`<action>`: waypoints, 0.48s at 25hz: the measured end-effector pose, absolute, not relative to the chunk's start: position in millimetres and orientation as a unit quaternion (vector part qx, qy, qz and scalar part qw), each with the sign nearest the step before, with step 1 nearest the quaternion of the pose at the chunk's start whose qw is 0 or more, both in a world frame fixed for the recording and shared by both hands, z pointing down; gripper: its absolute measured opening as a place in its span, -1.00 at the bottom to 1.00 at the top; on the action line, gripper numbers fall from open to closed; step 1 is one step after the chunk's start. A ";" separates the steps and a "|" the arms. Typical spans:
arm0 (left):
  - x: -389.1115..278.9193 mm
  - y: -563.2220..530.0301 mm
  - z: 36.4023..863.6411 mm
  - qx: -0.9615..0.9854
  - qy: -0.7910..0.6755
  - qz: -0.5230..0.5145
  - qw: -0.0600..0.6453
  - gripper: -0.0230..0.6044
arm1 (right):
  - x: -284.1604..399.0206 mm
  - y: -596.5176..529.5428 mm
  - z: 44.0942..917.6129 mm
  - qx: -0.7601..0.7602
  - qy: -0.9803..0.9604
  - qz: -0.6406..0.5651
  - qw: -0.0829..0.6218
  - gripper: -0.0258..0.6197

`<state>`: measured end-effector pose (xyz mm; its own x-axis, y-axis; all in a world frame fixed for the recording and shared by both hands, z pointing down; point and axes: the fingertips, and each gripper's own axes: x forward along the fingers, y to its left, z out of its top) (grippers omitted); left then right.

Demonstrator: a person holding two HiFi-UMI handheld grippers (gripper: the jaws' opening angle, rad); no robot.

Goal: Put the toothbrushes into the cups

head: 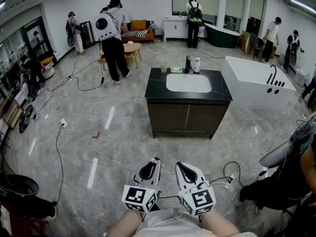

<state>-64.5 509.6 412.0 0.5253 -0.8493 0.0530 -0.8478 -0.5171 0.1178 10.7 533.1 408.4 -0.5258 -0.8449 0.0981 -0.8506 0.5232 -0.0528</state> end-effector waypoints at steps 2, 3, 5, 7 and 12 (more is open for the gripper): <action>-64.0 506.8 412.5 0.871 -0.487 -0.005 0.065 -0.82 | 13.2 530.2 408.1 0.488 -0.871 0.049 0.029 -0.84; -64.0 505.2 413.0 0.871 -0.487 -0.006 0.066 -0.82 | 14.4 528.7 408.0 0.489 -0.870 0.049 0.030 -0.84; -64.5 502.1 414.9 0.871 -0.487 -0.007 0.071 -0.81 | 16.5 525.5 408.9 0.491 -0.869 0.049 0.031 -0.84; -65.4 499.5 416.1 0.870 -0.488 -0.007 0.074 -0.81 | 17.7 522.5 410.8 0.492 -0.868 0.053 0.032 -0.84; -65.9 496.1 416.5 0.869 -0.490 -0.003 0.071 -0.82 | 20.7 516.6 416.3 0.496 -0.865 0.074 0.025 -0.84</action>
<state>-65.9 496.1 416.5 0.5202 -0.8517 0.0636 -0.8507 -0.5102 0.1263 20.7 516.6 416.3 -0.5064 -0.8542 0.1178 -0.8618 0.4966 -0.1036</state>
